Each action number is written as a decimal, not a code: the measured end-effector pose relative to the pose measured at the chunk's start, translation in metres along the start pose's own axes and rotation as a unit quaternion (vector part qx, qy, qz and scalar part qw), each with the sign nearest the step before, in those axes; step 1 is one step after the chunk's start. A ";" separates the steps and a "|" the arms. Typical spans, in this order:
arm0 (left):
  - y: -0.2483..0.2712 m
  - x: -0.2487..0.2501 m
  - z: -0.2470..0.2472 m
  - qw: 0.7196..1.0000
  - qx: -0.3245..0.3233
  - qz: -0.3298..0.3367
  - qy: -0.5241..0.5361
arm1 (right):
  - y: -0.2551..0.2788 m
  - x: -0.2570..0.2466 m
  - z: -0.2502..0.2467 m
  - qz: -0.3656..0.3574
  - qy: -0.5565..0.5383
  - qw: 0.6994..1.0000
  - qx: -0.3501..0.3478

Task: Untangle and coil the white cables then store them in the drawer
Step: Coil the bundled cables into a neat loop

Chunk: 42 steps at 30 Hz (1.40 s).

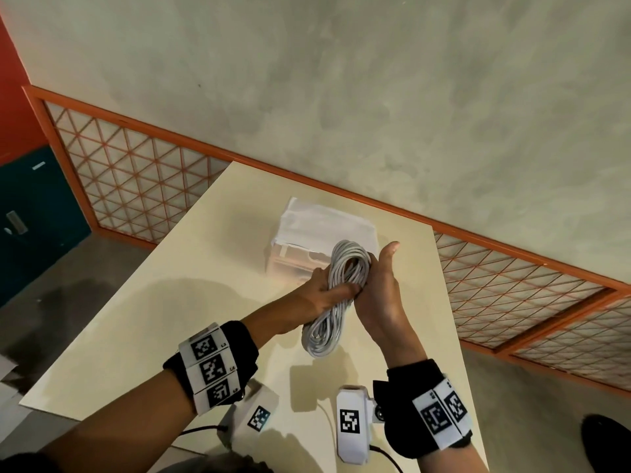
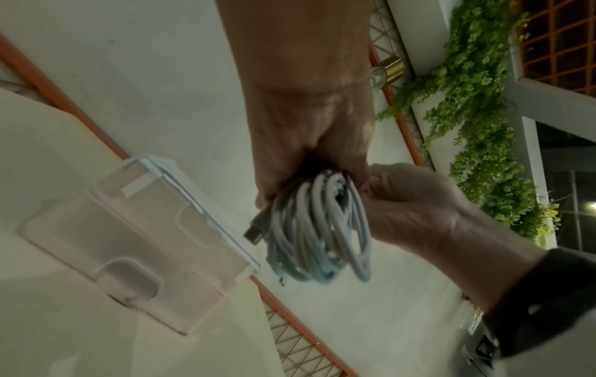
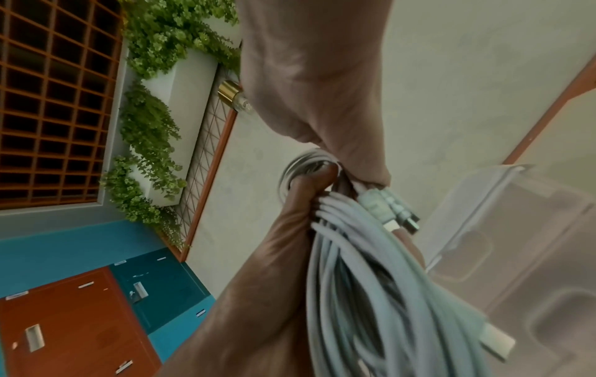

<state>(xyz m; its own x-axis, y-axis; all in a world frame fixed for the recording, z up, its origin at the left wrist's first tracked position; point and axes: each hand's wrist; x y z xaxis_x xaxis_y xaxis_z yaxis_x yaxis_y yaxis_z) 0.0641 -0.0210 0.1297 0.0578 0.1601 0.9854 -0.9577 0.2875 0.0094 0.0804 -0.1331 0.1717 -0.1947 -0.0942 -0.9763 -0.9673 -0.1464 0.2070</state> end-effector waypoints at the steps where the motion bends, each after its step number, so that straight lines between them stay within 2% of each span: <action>1: -0.001 -0.001 -0.003 1.000 0.008 -0.018 -0.023 | -0.001 0.000 0.001 0.001 -0.032 0.999 -0.008; 5: -0.003 0.000 -0.009 0.996 0.014 -0.054 -0.073 | -0.007 -0.001 0.003 0.004 -0.127 0.991 -0.036; 8: 0.001 0.009 -0.010 0.997 -0.038 -0.063 -0.006 | -0.007 -0.001 0.003 0.015 -0.149 0.987 -0.065; 13: 0.003 0.009 -0.011 0.999 -0.021 -0.021 0.036 | -0.006 -0.004 0.001 0.031 -0.070 0.991 -0.108; 15: 0.003 0.006 -0.007 0.999 0.002 -0.002 0.044 | -0.009 -0.004 0.001 0.007 -0.018 0.994 -0.107; 18: 0.002 0.005 -0.005 0.997 0.037 0.014 0.063 | -0.010 -0.005 0.000 -0.035 0.033 0.988 -0.149; 21: 0.005 0.010 -0.009 0.999 0.016 0.008 0.041 | -0.008 -0.007 -0.010 -0.066 0.113 0.972 -0.193; 27: 0.014 0.020 -0.020 0.995 -0.048 -0.049 0.068 | -0.002 -0.017 -0.040 -0.114 0.141 0.930 -0.319; 35: 0.019 0.021 -0.017 0.982 -0.114 -0.107 0.102 | -0.002 -0.024 -0.051 -0.146 0.284 0.907 -0.274; 40: 0.016 0.020 -0.013 0.973 -0.135 -0.134 0.128 | -0.005 -0.018 -0.055 -0.184 0.309 0.910 -0.207; 42: 0.016 0.021 -0.011 0.972 -0.139 -0.139 0.125 | -0.003 -0.014 -0.054 -0.189 0.284 0.923 -0.179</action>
<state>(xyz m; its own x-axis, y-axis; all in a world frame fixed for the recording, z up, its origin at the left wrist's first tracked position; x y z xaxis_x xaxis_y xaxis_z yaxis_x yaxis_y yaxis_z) 0.0532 -0.0021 0.1490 0.4043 0.2540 0.8787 -0.7839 0.5911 0.1898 0.0949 -0.1843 0.1881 0.3611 -0.4552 -0.8139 -0.8133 -0.5807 -0.0361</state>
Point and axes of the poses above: each hand's wrist, its own y-axis away from the middle knuckle, its own z-axis out of the palm, x = y × z, and after that the axes turned 6 degrees about y, right-handed
